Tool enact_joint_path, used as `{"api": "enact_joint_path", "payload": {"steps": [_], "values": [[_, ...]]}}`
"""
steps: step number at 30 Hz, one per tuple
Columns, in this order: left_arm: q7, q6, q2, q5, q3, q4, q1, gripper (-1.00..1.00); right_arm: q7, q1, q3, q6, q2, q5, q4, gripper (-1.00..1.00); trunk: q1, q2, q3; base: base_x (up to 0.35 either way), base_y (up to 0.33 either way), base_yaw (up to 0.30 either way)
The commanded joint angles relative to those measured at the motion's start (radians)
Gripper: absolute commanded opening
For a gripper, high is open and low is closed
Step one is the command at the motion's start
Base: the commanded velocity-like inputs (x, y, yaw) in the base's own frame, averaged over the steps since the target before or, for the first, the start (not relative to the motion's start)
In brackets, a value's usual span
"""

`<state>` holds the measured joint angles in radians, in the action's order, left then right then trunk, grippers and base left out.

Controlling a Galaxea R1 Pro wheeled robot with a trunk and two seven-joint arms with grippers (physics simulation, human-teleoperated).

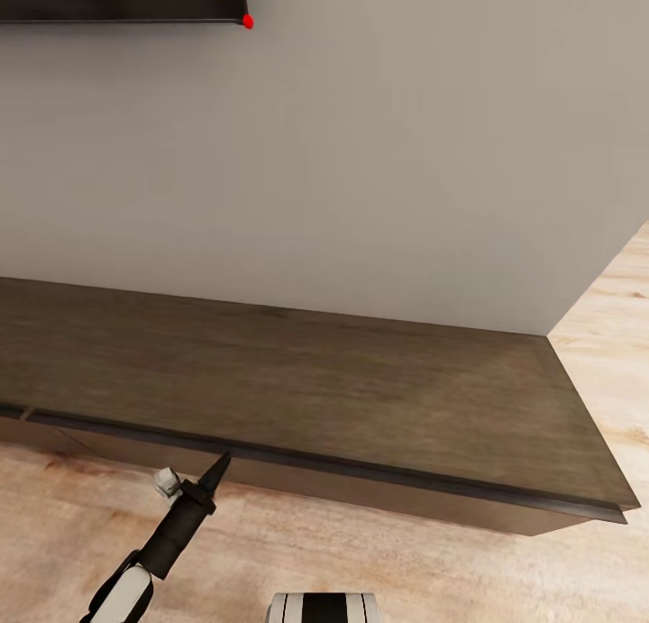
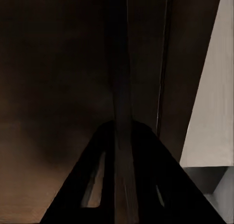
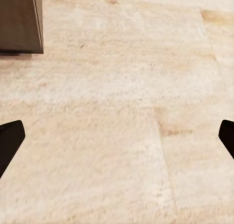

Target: Place each of the two pumpkins and all three candles from the living room inside a cabinet in the living room (use any cabinet), then make sure every cabinet is closed, and position the cauldron so it is next to a table in the living room.

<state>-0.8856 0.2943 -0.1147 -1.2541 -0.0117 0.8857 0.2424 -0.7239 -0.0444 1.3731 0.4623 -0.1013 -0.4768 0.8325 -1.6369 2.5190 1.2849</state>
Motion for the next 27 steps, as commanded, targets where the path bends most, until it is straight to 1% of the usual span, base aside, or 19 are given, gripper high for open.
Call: {"api": "enact_joint_path", "payload": {"steps": [1, 27], "values": [[0.025, -0.002, -0.001, 0.002, -0.001, -0.002, 0.000, -1.00, -0.005, -0.002, 0.005, 0.006, 0.000, -0.008, 0.000, 1.00, 0.000, 0.000, 0.001, 0.000, 0.000, 0.000], [0.032, -0.001, 0.001, 0.005, -0.001, -0.002, 0.010, -1.00, -0.005, -0.002, 0.005, 0.006, 0.000, -0.008, 0.000, 1.00, 0.000, 0.000, 0.001, 0.000, 0.000, 0.000]]}}
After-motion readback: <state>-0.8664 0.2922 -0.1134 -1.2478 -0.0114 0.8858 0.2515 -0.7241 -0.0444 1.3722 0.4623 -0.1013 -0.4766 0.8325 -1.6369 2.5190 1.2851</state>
